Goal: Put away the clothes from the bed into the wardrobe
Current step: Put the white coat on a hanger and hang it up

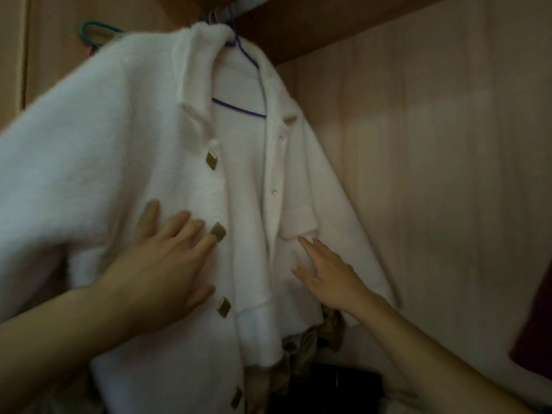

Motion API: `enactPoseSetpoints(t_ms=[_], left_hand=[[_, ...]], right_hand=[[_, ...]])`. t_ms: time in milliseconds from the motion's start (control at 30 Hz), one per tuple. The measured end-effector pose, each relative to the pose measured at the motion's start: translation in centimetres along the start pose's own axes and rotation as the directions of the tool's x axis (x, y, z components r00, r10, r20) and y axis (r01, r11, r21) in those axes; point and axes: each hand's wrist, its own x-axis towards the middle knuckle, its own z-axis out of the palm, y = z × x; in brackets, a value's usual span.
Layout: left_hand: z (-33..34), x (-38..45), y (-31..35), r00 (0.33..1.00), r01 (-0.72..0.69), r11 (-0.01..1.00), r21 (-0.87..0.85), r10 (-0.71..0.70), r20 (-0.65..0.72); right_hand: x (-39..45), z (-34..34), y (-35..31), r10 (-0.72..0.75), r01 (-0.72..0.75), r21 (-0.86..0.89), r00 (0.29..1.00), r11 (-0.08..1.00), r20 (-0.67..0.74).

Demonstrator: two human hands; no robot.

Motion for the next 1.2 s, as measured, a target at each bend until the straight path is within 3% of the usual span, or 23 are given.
enactPoseSetpoints(t_ms=[133,300,400,600,700,900,1033,1200], left_hand=[[-1.0,0.4,3.5,0.999,-0.026,0.987,-0.161,0.019,-0.047],[-2.2,1.2,6.4,1.000,-0.011,0.944,-0.329,0.005,-0.019],[-2.5,2.0,7.8,0.995,-0.058,0.918,-0.391,0.024,-0.093],[-2.6,1.0,10.6,0.980,-0.185,0.774,-0.605,0.101,-0.170],[-1.1,-0.6,11.2,0.954,-0.267,0.664,-0.699,0.079,-0.289],[1.0,-4.2,15.6,0.931,-0.364,0.413,-0.835,0.141,-0.337],[-1.2,-6.0,18.6,0.892,-0.450,0.245,-0.859,0.173,-0.418],[-7.2,-7.9,22.2,0.841,-0.500,-0.057,-0.864,0.206,-0.501]], right_hand=[[-3.1,-1.5,0.2,-0.026,0.025,-0.006,0.996,1.000,-0.091],[-7.9,-2.8,0.1,-0.014,0.005,-0.112,0.996,0.994,-0.084],[-10.7,-4.8,-0.3,0.003,-0.020,-0.194,0.996,0.981,-0.088],[-16.0,-9.4,-2.9,0.071,-0.121,-0.391,0.988,0.912,-0.140],[-19.8,-9.5,-5.1,0.147,-0.210,-0.445,0.974,0.870,-0.172],[-28.3,-8.9,-10.0,0.387,-0.420,-0.546,0.904,0.725,-0.182],[-33.6,-11.7,-13.6,0.516,-0.481,-0.632,0.844,0.608,-0.146],[-41.1,-15.1,-18.9,0.570,-0.527,-0.703,0.795,0.478,-0.209]])
